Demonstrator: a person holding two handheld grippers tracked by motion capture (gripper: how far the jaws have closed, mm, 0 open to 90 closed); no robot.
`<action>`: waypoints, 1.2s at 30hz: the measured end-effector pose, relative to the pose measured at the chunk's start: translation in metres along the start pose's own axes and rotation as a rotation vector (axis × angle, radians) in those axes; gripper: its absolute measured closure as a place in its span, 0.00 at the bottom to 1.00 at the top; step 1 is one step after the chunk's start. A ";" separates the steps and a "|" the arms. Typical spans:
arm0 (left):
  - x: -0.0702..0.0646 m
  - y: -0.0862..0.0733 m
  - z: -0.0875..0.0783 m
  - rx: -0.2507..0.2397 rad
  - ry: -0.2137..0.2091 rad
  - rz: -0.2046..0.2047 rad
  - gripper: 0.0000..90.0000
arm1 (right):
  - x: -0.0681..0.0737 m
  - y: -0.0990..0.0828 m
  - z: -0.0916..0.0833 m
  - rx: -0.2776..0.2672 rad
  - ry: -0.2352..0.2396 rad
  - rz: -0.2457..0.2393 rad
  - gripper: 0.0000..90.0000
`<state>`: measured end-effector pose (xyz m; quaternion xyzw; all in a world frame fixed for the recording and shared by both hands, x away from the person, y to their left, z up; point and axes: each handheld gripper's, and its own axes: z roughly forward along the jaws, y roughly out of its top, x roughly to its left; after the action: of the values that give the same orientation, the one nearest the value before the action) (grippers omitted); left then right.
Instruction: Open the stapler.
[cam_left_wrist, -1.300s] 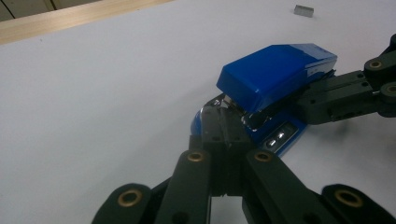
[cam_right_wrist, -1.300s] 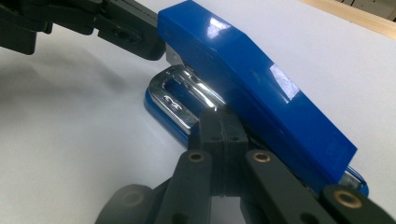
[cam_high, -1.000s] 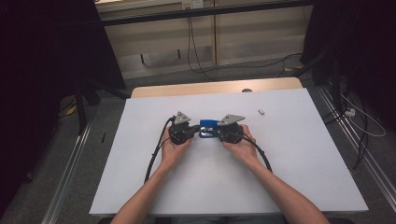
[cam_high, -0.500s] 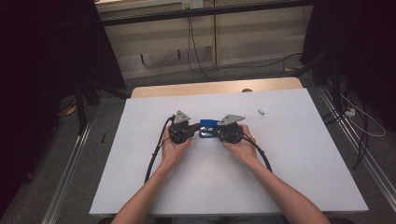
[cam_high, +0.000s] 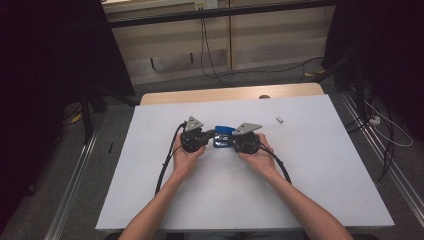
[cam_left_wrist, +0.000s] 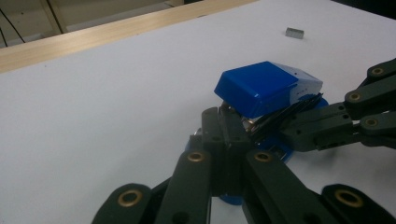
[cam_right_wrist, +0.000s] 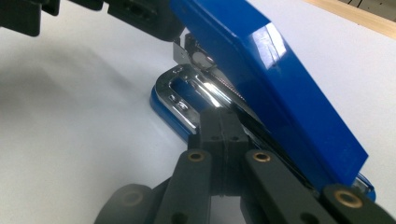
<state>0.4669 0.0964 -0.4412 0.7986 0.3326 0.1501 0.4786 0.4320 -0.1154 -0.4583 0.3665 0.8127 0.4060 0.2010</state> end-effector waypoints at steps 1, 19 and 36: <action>0.000 0.001 -0.001 -0.004 0.001 0.007 1.00 | 0.000 0.000 0.000 0.001 -0.001 -0.001 1.00; -0.005 0.008 -0.004 -0.035 -0.007 -0.011 1.00 | 0.004 0.003 0.003 0.002 -0.007 -0.005 1.00; -0.008 0.013 -0.005 -0.056 -0.009 0.000 1.00 | 0.018 0.019 0.008 -0.100 -0.075 -0.041 1.00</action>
<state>0.4629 0.0901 -0.4269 0.7855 0.3261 0.1558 0.5024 0.4335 -0.0902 -0.4484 0.3541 0.7908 0.4276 0.2576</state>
